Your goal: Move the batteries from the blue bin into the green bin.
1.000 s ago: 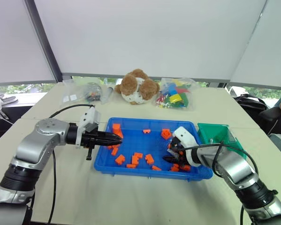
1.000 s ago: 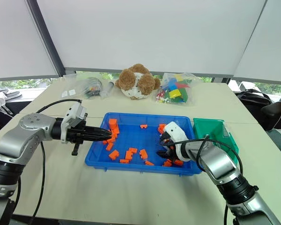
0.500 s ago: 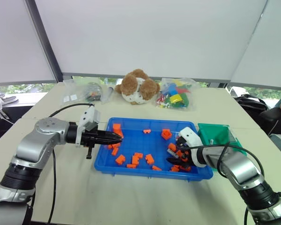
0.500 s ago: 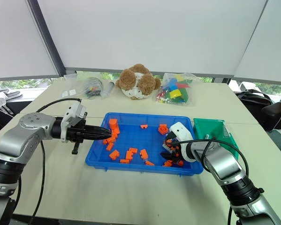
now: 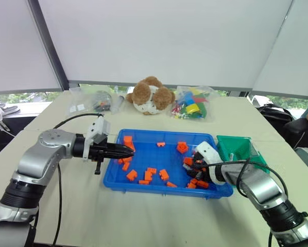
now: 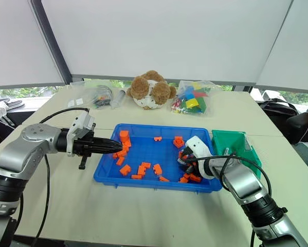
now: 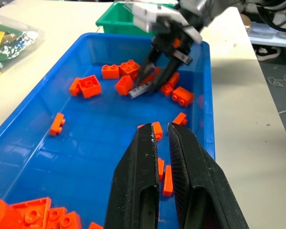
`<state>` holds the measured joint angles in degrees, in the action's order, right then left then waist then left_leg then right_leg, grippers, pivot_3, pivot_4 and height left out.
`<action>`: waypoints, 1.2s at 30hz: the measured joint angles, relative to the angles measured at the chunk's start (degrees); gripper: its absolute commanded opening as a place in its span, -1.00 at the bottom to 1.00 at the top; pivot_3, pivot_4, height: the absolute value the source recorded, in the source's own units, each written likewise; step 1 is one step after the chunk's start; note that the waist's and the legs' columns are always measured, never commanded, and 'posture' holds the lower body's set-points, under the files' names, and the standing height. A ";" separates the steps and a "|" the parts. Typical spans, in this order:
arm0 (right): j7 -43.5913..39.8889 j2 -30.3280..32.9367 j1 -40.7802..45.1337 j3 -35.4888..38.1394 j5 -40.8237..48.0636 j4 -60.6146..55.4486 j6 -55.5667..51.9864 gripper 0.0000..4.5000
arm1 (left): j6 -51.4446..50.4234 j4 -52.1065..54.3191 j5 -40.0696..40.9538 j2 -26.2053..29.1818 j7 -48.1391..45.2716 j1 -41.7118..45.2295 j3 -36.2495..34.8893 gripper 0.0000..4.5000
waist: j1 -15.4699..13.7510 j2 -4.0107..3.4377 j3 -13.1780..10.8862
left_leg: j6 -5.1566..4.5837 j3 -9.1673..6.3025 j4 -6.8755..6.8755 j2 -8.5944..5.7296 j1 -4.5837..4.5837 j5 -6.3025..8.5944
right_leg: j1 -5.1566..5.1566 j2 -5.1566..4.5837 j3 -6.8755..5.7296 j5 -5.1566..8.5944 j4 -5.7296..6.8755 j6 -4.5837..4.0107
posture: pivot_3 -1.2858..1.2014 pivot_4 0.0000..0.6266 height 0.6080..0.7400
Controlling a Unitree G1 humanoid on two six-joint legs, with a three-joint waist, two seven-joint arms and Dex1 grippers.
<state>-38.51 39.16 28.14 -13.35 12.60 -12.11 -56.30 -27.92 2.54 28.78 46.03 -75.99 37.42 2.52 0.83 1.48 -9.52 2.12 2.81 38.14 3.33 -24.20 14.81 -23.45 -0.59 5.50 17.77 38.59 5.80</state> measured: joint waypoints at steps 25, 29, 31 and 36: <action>0.66 6.52 8.38 13.23 1.19 0.47 -4.11 -0.99 | 0.01 0.23 0.03 -0.12 0.81 -0.16 -0.01 -0.81 | -0.27 -0.04 -0.03 | 0.00 0.00 -0.01 -0.01 -0.09 0.00 | -0.06 -0.02 -0.01 0.00 -0.04 0.00 | 0.03 -0.52 1.00; 1.24 12.78 6.15 19.47 0.41 3.73 -3.10 -0.99 | 0.03 0.07 0.02 -0.14 0.82 -0.16 -0.01 -0.81 | -0.17 -0.03 -0.02 | -0.04 0.00 -0.04 -0.01 -0.09 0.02 | -0.04 -0.02 -0.01 0.00 -0.12 0.00 | 0.03 -0.52 1.00; 1.86 13.87 3.76 20.27 -0.70 6.94 -2.05 -0.99 | 0.08 -0.12 0.00 -0.13 0.81 -0.16 -0.01 -0.81 | -0.03 -0.03 -0.02 | -0.04 0.03 -0.03 -0.01 -0.08 0.02 | -0.04 -0.02 0.01 0.00 -0.12 0.00 | 0.03 -0.52 1.00; 2.06 13.85 0.94 20.52 -1.09 11.01 0.40 -0.99 | 0.19 -0.15 0.00 -0.60 0.71 -0.16 0.05 -0.81 | 0.49 -0.09 -0.01 | -0.04 0.08 -0.05 0.01 -0.06 0.02 | -0.11 0.01 0.06 -0.01 -0.04 0.01 | 0.03 -0.52 1.00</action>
<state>-36.45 53.00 29.09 7.17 11.51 -1.10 -55.90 -27.73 2.39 28.78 45.43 -75.28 37.26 2.57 1.32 1.39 -9.53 2.08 2.89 38.09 3.34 -24.26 14.83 -23.56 -0.58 5.56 17.76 38.55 5.80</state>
